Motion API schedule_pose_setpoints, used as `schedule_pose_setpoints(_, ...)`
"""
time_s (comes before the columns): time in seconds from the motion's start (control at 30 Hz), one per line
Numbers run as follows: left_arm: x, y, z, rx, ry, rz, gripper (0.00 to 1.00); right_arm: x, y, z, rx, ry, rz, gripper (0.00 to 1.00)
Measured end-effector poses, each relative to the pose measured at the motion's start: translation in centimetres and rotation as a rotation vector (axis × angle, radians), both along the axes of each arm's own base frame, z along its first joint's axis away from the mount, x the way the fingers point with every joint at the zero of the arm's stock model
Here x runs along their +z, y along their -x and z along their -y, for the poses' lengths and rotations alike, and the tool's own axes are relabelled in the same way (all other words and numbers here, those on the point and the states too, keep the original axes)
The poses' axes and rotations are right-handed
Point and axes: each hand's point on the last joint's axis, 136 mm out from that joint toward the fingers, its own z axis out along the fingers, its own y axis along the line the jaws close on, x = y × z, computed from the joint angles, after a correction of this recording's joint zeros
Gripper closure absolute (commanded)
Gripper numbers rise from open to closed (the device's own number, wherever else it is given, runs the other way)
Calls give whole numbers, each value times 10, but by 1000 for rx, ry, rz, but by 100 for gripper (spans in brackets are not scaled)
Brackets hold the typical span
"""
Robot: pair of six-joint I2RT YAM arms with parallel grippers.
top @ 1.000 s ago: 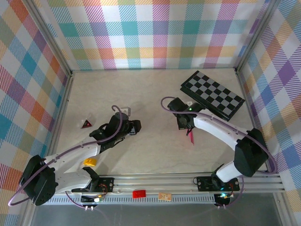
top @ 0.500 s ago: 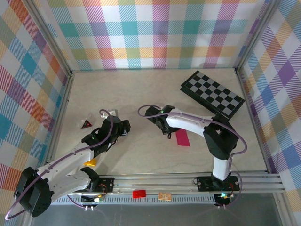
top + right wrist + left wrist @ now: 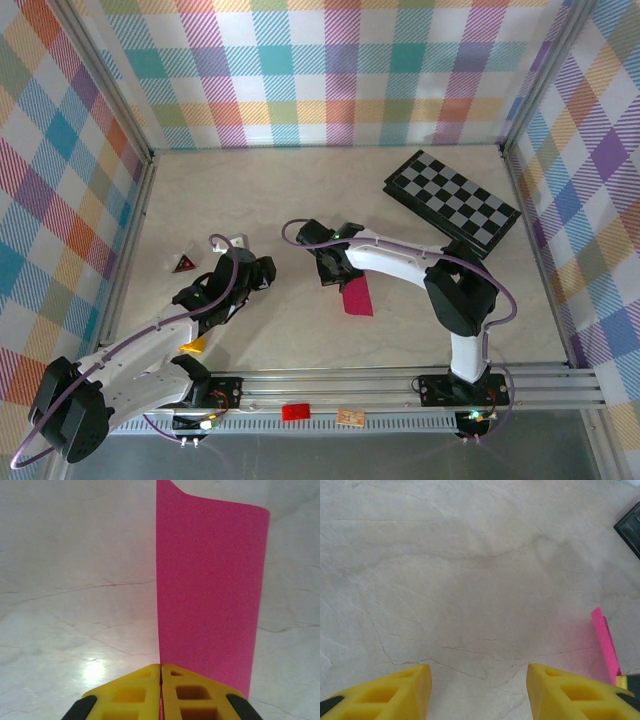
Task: Fold a paper plane with a square sheet of paper (pick it up from the middle)
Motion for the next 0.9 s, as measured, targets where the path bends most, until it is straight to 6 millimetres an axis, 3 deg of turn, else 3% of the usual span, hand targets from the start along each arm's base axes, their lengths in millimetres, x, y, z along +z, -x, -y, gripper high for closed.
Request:
schedule_pose_setpoints(0.23, -1, 1, 3, -13, 13, -8, 47, 3, -1, -30, 30, -143, -24, 86)
schedule_pose_setpoints(0.37, -4, 3, 7, -31, 23, -26, 46, 6, -3, -43, 44, -222, -43, 75)
schedule_pose_setpoints(0.43, -8, 4, 10, -45, 27, -43, 44, 6, -3, -51, 51, -288, -60, 58)
schedule_pose_setpoints(0.5, -13, 5, 14, -64, 34, -65, 44, 6, 1, -53, 55, -370, -72, 51)
schedule_pose_setpoints(0.63, -31, 8, 30, -125, 54, -143, 44, 17, 13, -39, 48, -514, -75, 51)
schedule_pose_setpoints(0.77, -54, 11, 54, -211, 92, -257, 51, 35, 2, -20, -14, -659, -42, 61)
schedule_pose_setpoints(0.9, -69, 13, 82, -297, 180, -343, 59, 18, -7, 15, -137, -764, -64, 73)
